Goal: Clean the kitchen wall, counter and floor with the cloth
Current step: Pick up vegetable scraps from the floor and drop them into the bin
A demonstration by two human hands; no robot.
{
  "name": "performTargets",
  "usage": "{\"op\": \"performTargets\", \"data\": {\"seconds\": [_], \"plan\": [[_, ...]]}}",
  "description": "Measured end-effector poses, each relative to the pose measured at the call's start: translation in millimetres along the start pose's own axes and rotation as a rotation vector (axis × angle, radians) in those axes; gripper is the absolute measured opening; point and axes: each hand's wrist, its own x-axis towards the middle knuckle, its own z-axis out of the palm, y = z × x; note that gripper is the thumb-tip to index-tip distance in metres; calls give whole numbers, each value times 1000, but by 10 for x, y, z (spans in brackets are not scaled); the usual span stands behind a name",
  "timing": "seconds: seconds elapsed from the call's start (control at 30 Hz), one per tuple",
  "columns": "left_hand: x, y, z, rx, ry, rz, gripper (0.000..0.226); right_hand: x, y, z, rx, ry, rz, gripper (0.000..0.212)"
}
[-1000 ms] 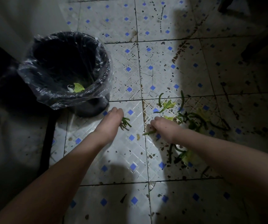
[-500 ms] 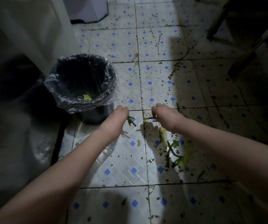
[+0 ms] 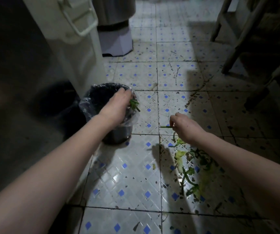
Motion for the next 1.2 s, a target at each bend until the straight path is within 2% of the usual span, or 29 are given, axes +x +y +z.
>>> {"op": "performTargets", "data": {"seconds": [0.13, 0.33, 0.4, 0.5, 0.57, 0.83, 1.03, 1.13, 1.2], "plan": [[43, -215, -212, 68, 33, -42, 23, 128, -126, -83, 55, 69, -9, 8], [-64, -440, -235, 88, 47, -89, 25, 332, -480, -80, 58, 136, -108, 14], [-99, -494, -179, 85, -10, -127, 27, 461, -563, -107, 29, 171, -115, 17], [-172, -590, -92, 95, -133, -149, 45, 633, -686, -102, 17, 194, -119, 20], [-255, -663, -82, 135, -142, -167, 50, 713, -796, -71, 27, 191, -139, 20], [-592, -855, -123, 257, -92, -206, 37, 1030, -1299, -50, 116, 248, -190, 14], [-632, -837, -177, 246, -34, -201, 31, 1071, -1466, -14, 22, 207, -334, 16], [-611, -784, -192, 251, -23, -215, 30, 1077, -1498, -20, 21, 257, -411, 13], [-608, -753, -201, 248, -27, -223, 31, 1089, -1508, -40, 109, 322, -386, 15]]}}
